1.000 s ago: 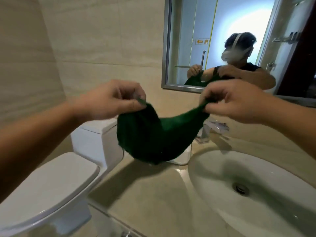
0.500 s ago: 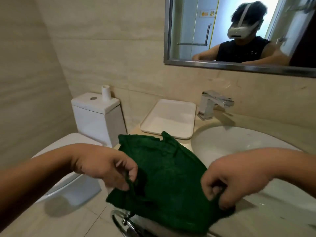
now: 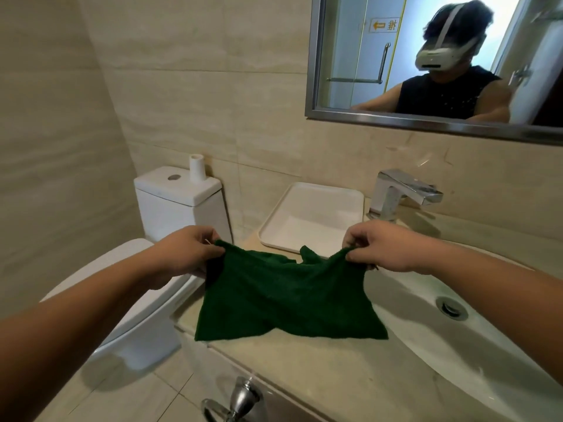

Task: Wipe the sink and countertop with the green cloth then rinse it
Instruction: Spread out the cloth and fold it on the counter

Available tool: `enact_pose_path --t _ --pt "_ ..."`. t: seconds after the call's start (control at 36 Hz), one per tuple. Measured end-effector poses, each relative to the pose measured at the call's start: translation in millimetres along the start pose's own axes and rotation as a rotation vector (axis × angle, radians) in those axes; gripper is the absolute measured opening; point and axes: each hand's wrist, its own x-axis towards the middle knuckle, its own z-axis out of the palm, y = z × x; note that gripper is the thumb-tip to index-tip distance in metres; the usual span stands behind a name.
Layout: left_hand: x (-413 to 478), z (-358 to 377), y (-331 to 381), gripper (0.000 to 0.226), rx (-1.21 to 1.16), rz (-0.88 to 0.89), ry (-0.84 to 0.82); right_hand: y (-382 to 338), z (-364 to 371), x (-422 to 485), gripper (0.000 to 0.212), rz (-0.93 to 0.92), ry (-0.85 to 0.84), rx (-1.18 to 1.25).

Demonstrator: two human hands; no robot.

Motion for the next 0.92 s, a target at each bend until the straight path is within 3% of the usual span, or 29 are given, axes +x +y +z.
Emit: enact_pose_path --t 0.11,0.33,0.44,0.53,0.58,0.67,0.72,0.81,0.92 --pt "12.4 4.6 -0.2 0.005 0.307 0.073 0.139 0.1 1.0 17.3 0.005 0.019 0.09 -0.119" --pt "22.1 19.2 3.6 0.007 0.511 0.126 0.128 5.1 -3.0 24.6 0.007 0.064 -0.003 -0.254" --pt "15.6 14.9 13.0 0.007 0.454 0.189 0.156 3.9 -5.6 21.5 0.007 0.058 -0.034 -0.289" --pt "-0.4 10.0 38.0 0.006 0.255 0.333 0.155 -1.2 -9.6 17.9 0.009 0.065 -0.085 -0.357" --pt "-11.5 9.1 61.5 0.006 0.147 0.436 0.102 -9.8 -13.8 14.2 0.025 0.038 -0.083 -0.398" --pt "-25.0 11.6 97.9 0.005 0.07 0.559 -0.044 -37.6 -21.6 6.8 0.067 -0.103 -0.028 -0.119" --pt "-30.9 14.2 120.4 0.004 0.101 0.619 -0.096 -63.2 -23.7 0.8 0.074 -0.242 -0.129 0.136" --pt "-38.1 17.5 149.0 0.009 0.141 0.685 -0.132 -88.5 -22.8 -6.4 0.057 -0.321 -0.213 0.303" --pt "-43.5 12.1 169.4 0.014 0.153 0.72 -0.089 -93.5 -22.9 -14.2 0.035 -0.286 -0.098 0.232"
